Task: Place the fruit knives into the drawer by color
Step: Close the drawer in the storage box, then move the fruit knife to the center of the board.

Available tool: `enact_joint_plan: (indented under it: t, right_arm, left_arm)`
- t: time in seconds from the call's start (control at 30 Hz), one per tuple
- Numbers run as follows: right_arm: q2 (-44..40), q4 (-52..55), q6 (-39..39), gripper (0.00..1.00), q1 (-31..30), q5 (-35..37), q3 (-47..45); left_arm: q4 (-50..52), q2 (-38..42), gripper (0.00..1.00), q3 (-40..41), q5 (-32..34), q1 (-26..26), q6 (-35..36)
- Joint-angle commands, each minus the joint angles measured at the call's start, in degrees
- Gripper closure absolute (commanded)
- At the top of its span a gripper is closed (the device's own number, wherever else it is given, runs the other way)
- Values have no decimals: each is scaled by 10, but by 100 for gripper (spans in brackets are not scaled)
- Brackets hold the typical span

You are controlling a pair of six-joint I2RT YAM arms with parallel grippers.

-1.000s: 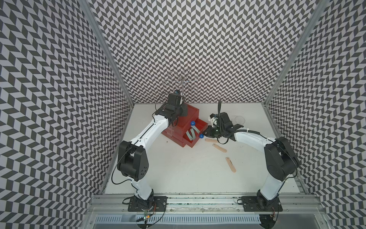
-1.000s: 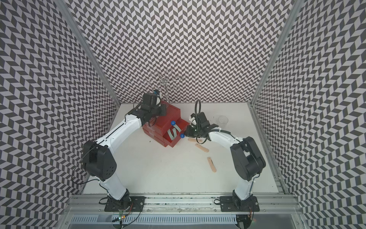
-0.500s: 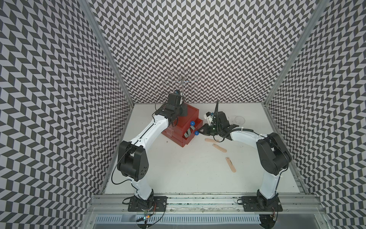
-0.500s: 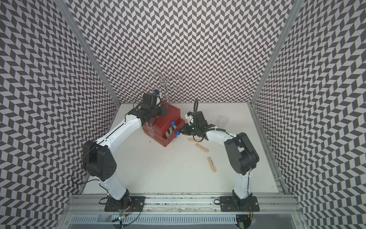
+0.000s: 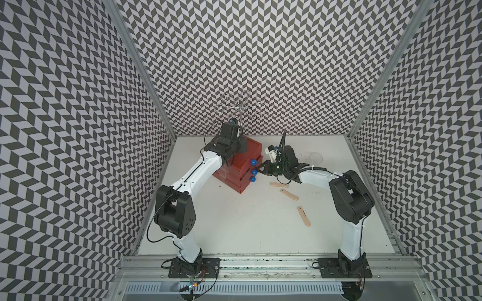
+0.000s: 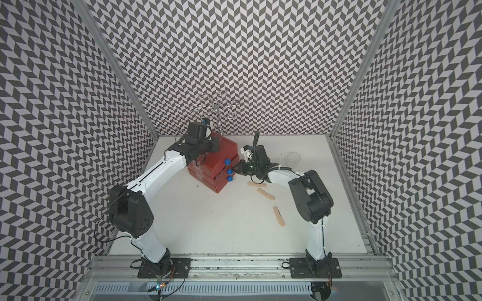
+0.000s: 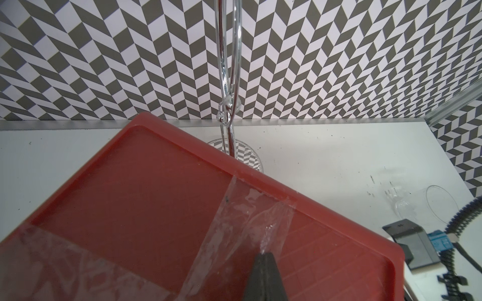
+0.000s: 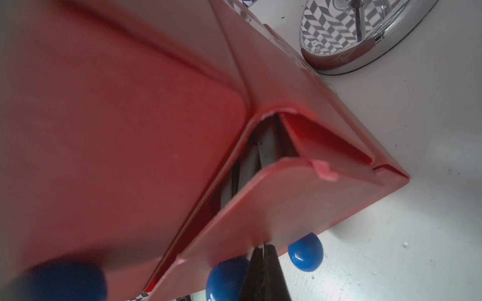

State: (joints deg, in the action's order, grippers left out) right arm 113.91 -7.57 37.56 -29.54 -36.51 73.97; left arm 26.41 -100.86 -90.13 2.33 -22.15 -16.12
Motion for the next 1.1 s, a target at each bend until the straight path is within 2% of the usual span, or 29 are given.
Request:
enact_joint_plan:
  t: [0.0,0.13,0.4,0.63,0.8,0.87,1.07]
  right_arm:
    - [7,-78,23,98,-15,-34,5]
    - [1,-125,38,98,-16,-33,-14]
    - [7,-128,45,98,-16,-27,-13]
    - [-53,-123,35,93,-13,3,-72]
    - [-111,-127,35,80,-8,13,-137]
    - [-125,-121,34,70,-8,17,-154]
    - [-111,-147,61,51,-9,8,-180]
  left_arm:
    - [148,-61,100,40,-3,-1,2]
    - [148,-60,100,40,-3,-1,2]
    - [148,-60,100,40,-2,-1,2]
    - [149,-59,100,40,0,-1,2]
    - [149,-60,100,39,0,-1,3]
    - [149,-59,100,39,-1,0,2]
    - [149,-60,100,39,0,-1,3]
